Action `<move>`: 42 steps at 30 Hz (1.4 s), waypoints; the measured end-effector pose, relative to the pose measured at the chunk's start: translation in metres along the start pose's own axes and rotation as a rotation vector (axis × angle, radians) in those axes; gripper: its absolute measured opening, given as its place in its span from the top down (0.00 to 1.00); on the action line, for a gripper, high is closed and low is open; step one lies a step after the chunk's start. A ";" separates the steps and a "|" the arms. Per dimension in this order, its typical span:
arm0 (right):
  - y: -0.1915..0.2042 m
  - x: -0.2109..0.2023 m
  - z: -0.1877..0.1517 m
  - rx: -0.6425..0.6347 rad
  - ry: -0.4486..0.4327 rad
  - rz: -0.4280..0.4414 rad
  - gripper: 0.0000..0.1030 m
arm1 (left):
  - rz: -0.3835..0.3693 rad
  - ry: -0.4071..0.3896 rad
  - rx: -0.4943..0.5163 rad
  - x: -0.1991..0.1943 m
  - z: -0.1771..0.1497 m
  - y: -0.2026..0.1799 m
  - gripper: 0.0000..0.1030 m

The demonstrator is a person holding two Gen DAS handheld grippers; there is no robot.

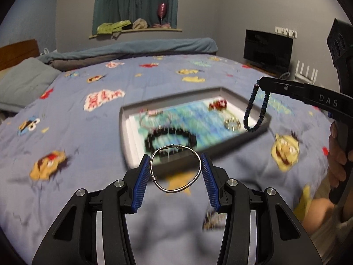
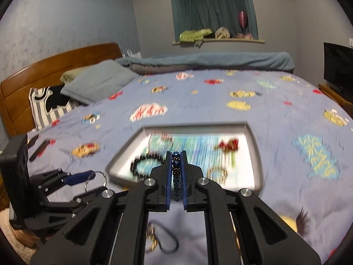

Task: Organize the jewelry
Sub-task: 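Lift the silver ring and dark beaded bracelet toward the grey box, then lower both pieces onto the paper in the box and open both tools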

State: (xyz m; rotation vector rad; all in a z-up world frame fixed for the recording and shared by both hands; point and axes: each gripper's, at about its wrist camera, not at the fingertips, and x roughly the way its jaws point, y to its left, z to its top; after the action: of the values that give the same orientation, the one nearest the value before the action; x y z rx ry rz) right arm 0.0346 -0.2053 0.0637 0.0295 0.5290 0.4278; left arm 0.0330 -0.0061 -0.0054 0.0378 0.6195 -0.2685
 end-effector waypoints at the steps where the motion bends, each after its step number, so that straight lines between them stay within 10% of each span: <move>1: -0.002 0.004 0.006 0.006 -0.008 -0.002 0.93 | -0.009 -0.001 -0.010 0.005 0.008 0.002 0.53; 10: -0.042 0.048 0.035 0.061 -0.030 -0.027 0.93 | -0.025 -0.012 -0.006 0.054 0.056 0.002 0.53; 25: -0.081 0.134 0.036 0.153 0.120 0.020 0.93 | -0.026 0.240 0.063 0.165 0.084 -0.018 0.53; 42: -0.087 0.165 0.013 0.171 0.304 -0.009 0.93 | 0.009 0.378 0.101 0.194 0.083 -0.027 0.53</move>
State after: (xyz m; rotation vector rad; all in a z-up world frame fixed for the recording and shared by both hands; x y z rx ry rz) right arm 0.2034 -0.2172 -0.0169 0.1276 0.8640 0.3796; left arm 0.2240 -0.0881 -0.0488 0.1914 0.9802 -0.2859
